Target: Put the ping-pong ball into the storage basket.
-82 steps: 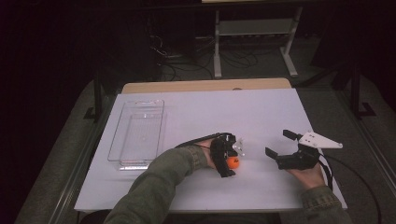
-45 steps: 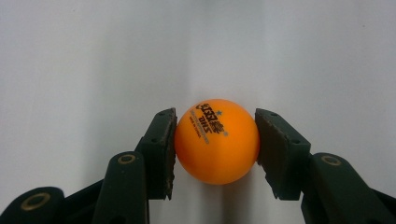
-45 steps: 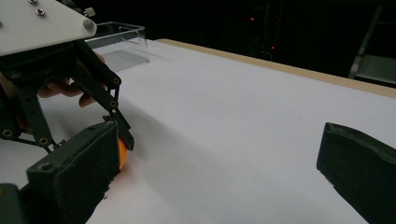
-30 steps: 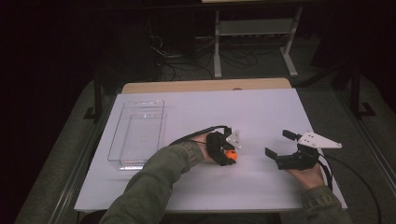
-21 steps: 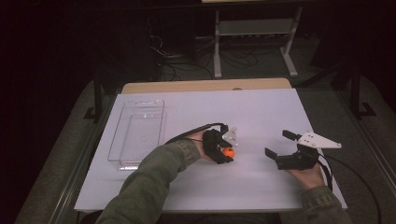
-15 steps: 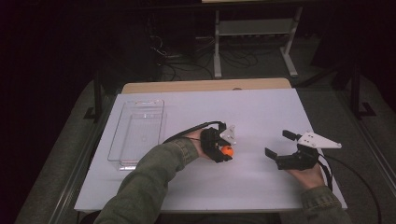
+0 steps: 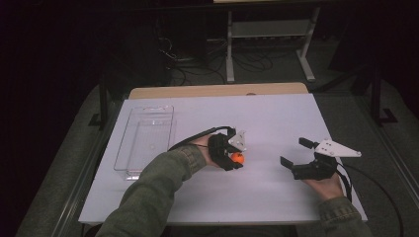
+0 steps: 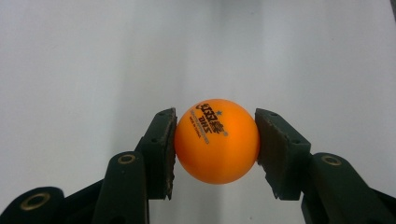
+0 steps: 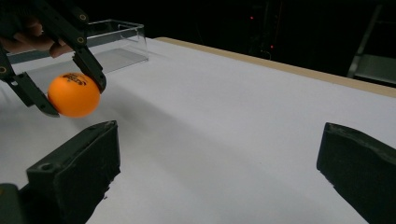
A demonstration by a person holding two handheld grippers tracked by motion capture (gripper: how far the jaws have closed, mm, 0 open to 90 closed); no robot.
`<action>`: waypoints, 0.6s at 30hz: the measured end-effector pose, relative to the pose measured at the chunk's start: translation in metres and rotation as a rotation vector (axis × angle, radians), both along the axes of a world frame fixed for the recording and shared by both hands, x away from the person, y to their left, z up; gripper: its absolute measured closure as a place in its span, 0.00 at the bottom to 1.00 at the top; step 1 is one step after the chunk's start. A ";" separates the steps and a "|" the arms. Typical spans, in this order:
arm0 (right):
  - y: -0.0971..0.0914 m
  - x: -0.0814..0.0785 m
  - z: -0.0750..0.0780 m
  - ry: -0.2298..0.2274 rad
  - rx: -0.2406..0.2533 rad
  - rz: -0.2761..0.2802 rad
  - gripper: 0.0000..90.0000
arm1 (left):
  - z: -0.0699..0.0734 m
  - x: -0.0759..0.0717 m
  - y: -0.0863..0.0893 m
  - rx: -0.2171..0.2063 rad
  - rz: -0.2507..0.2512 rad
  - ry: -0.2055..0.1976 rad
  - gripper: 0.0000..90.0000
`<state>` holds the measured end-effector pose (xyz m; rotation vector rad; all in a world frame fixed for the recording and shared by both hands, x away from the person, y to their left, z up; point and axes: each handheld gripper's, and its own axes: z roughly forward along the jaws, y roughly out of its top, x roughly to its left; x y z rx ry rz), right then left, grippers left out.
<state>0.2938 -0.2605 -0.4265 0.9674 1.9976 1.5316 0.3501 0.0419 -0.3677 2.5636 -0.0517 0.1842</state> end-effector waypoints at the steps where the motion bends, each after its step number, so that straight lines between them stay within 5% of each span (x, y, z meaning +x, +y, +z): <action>1: 0.000 0.000 0.000 0.000 0.000 0.000 0.00 | 0.001 0.000 0.001 -0.003 -0.001 0.001 0.56; 18: 0.000 0.000 0.000 0.000 -0.002 -0.001 0.00 | 0.017 -0.003 0.018 -0.008 0.016 -0.014 0.56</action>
